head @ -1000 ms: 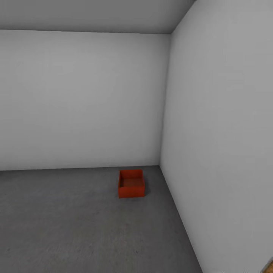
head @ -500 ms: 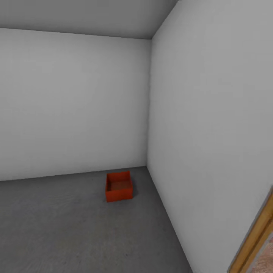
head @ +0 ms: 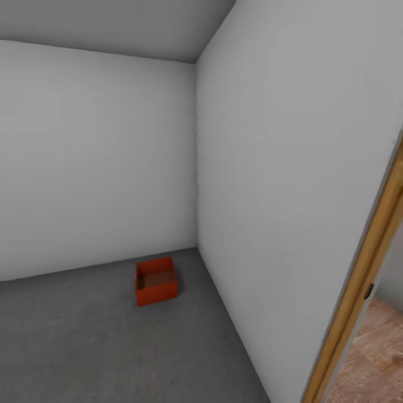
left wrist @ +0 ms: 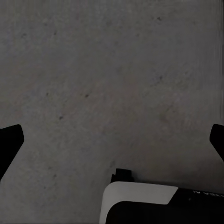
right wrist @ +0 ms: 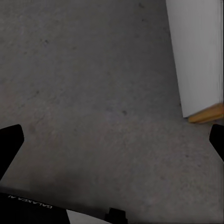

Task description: Move the two storage containers from the living room to the garage. In the garage, place one container on the floor and stack the other container on top of it (either order is fine).

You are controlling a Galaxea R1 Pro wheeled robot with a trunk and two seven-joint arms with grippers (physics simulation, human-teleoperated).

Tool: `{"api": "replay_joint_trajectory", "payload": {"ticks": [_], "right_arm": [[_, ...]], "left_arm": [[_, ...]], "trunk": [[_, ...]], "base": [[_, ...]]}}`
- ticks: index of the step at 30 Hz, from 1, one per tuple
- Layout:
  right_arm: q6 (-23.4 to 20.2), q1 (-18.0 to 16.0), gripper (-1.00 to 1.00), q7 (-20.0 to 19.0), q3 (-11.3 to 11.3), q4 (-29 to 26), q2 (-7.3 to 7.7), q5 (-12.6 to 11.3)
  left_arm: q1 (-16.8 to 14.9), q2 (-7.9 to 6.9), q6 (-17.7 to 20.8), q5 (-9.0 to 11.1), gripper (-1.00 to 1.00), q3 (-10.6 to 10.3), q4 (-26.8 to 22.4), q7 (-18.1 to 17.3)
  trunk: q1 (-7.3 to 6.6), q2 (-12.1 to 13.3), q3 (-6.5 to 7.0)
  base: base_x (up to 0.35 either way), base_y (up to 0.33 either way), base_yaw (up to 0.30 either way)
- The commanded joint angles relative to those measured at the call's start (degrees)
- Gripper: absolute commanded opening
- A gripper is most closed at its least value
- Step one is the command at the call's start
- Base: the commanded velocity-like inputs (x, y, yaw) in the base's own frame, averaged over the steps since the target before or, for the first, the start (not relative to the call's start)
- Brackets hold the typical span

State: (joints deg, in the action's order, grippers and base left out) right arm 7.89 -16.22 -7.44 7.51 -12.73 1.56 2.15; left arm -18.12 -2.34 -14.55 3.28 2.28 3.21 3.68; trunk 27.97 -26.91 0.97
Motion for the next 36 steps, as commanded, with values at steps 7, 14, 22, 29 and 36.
{"api": "replay_joint_trajectory", "payload": {"ticks": [7, 14, 22, 29, 36], "right_arm": [[0.2, -0.04, 1.0, -0.03, 0.16, 0.07, 0.02, 0.23], [0.2, -0.04, 1.0, -0.03, 0.17, 0.07, 0.02, 0.23], [0.2, -0.04, 1.0, -0.03, 0.19, 0.07, 0.02, 0.23], [0.2, -0.04, 1.0, -0.03, 0.18, 0.07, 0.02, 0.23], [0.2, -0.04, 1.0, -0.03, 0.19, 0.07, 0.02, 0.23]], "left_arm": [[-0.07, -0.02, -0.53, 0.32, 1.0, 0.18, 0.27, -0.07], [-0.07, -0.03, -0.52, 0.32, 1.0, 0.18, 0.25, -0.07], [-0.07, -0.03, -0.51, 0.32, 1.0, 0.18, 0.31, -0.07], [-0.07, -0.04, -0.48, 0.32, 1.0, 0.18, 0.31, -0.07], [-0.07, -0.12, -0.47, 0.32, 1.0, 0.18, 0.31, -0.07]], "trunk": [[-0.21, 0.39, 0.38], [-0.21, 0.39, 0.39], [-0.21, 0.39, 0.29], [-0.21, 0.39, 0.14], [-0.21, 0.39, -0.01]], "base": [[0.0, 0.0, -0.287], [0.0, 0.0, -0.298], [0.0, 0.0, -0.292], [0.0, 0.0, -0.289], [0.0, 0.0, -0.289]]}}
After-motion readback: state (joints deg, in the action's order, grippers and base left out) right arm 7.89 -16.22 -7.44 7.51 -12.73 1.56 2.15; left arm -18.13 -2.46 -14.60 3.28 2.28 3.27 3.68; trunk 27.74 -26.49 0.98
